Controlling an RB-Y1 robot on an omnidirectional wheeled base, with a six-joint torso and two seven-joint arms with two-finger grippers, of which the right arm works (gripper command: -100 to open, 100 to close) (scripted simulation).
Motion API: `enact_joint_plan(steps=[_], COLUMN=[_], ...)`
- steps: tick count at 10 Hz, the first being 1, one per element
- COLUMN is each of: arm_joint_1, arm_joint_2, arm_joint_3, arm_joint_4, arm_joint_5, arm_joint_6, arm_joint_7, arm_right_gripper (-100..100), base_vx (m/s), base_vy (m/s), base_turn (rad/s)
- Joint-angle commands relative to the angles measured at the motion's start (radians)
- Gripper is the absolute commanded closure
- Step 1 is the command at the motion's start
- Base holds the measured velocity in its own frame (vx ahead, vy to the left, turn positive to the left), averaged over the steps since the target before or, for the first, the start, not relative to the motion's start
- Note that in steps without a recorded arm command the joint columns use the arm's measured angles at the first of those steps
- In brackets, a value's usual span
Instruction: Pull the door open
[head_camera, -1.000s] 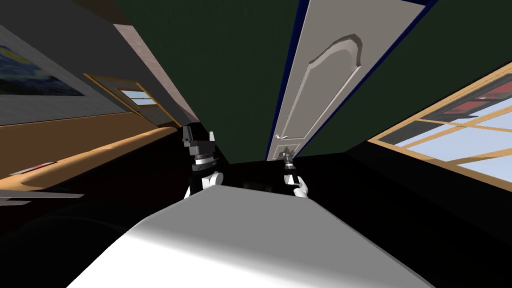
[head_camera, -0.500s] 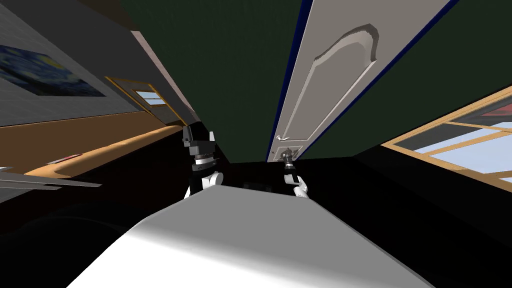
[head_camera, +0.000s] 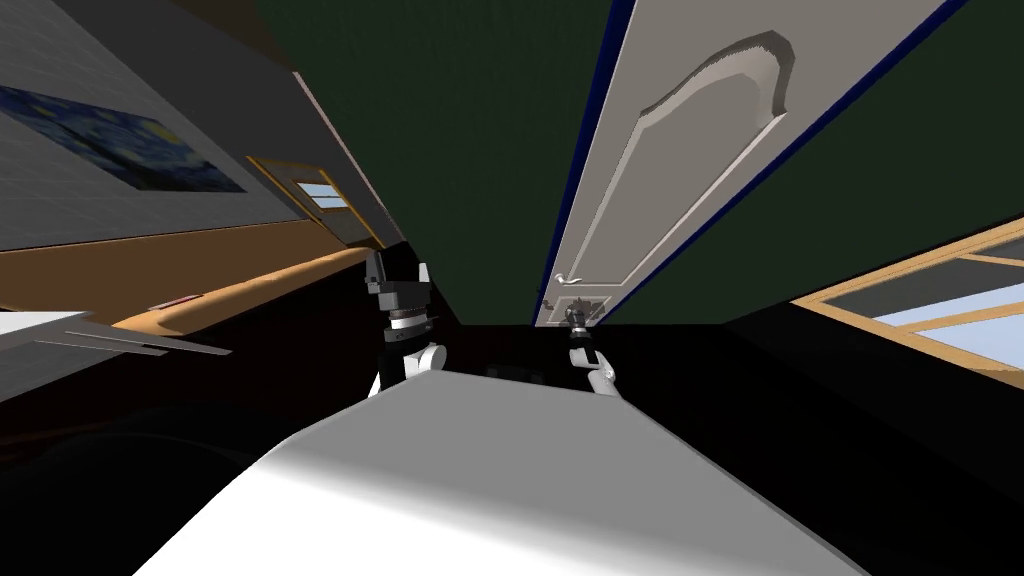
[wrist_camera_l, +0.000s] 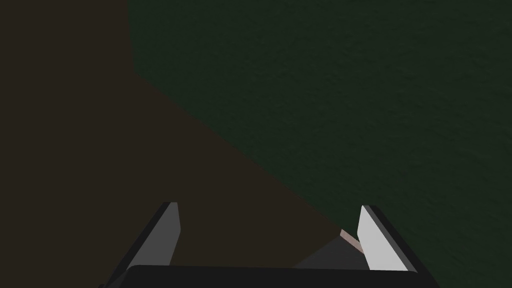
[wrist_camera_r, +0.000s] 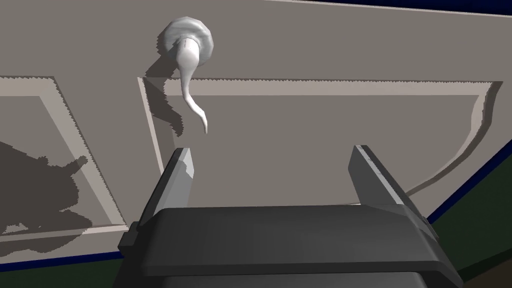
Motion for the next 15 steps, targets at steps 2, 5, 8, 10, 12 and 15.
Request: enact_joint_plan(steps=[2,5,8,10,12,15], arm_joint_1=[-0.035,-0.073,-0.107,-0.129,-0.148,-0.187], arm_joint_2=[-0.008,-0.019,-0.029,-0.035,-0.040,-0.051], arm_joint_3=[-0.006,-0.011,-0.017,-0.020,-0.023,-0.029], arm_joint_4=[0.072,0.151,0.223,0.269,0.309,0.392], arm_joint_5=[-0.005,-0.011,-0.017,-0.020,-0.023,-0.029], arm_joint_6=[-0.009,-0.021,-0.033,-0.040,-0.046,-0.059], arm_joint_7=[0.000,-0.001,-0.002,-0.003,-0.004,-0.005], arm_right_gripper=[-100,-100,-100,-100,-100,-100], base_vx=[0.064,0.056,0.048,0.055,0.037,0.043], base_vy=[-0.099,-0.087,-0.093,-0.081,-0.076,-0.098], base_turn=[0.116,0.118,0.116,0.093,0.077,0.118])
